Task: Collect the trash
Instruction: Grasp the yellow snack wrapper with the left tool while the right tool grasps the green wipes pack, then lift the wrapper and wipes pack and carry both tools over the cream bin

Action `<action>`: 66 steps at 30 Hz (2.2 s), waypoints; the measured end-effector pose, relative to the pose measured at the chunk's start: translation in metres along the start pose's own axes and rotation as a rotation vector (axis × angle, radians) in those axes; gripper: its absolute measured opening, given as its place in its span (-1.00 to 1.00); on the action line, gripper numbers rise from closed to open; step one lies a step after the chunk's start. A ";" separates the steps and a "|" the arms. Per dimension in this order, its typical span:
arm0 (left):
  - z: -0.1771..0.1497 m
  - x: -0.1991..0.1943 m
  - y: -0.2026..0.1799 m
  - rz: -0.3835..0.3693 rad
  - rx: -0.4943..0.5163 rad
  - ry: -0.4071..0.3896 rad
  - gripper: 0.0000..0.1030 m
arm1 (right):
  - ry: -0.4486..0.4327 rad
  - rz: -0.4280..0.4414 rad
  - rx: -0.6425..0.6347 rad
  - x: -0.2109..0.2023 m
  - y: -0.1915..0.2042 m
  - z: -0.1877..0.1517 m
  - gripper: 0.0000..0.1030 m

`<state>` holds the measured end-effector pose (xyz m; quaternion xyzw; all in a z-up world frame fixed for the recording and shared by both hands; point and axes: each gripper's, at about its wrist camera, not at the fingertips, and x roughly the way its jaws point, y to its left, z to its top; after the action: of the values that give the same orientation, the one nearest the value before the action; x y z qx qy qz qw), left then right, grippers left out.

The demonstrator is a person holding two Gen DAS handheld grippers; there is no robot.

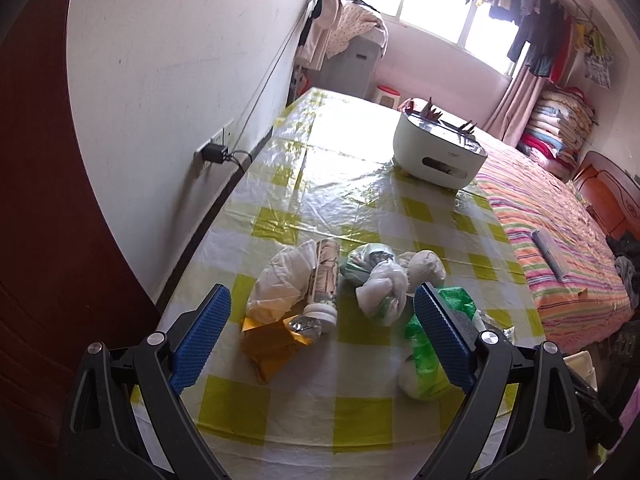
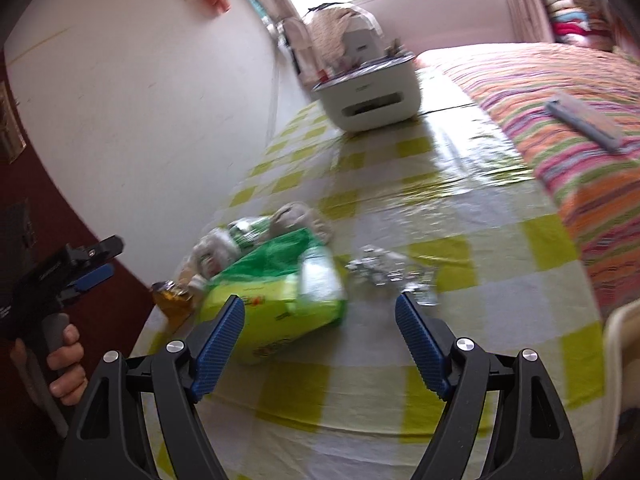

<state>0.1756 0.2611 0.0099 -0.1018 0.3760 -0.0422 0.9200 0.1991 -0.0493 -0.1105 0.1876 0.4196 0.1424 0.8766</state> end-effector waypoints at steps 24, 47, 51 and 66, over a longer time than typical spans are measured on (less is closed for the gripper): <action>-0.018 0.079 0.030 0.002 0.124 0.311 0.77 | 0.204 0.042 -0.005 0.098 0.008 0.024 0.48; -0.020 0.067 0.019 0.030 0.127 0.260 -0.54 | 0.131 0.073 -0.117 0.073 0.030 0.017 -0.58; -0.016 0.055 0.015 0.003 0.111 0.224 -0.57 | 0.086 0.078 -0.125 0.056 0.032 0.016 -0.58; -0.015 0.033 -0.022 -0.070 0.133 0.151 -0.59 | -0.038 -0.011 -0.119 0.003 0.012 0.019 -0.58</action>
<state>0.1887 0.2323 -0.0186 -0.0502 0.4371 -0.1066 0.8917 0.2147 -0.0414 -0.0955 0.1356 0.3949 0.1587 0.8947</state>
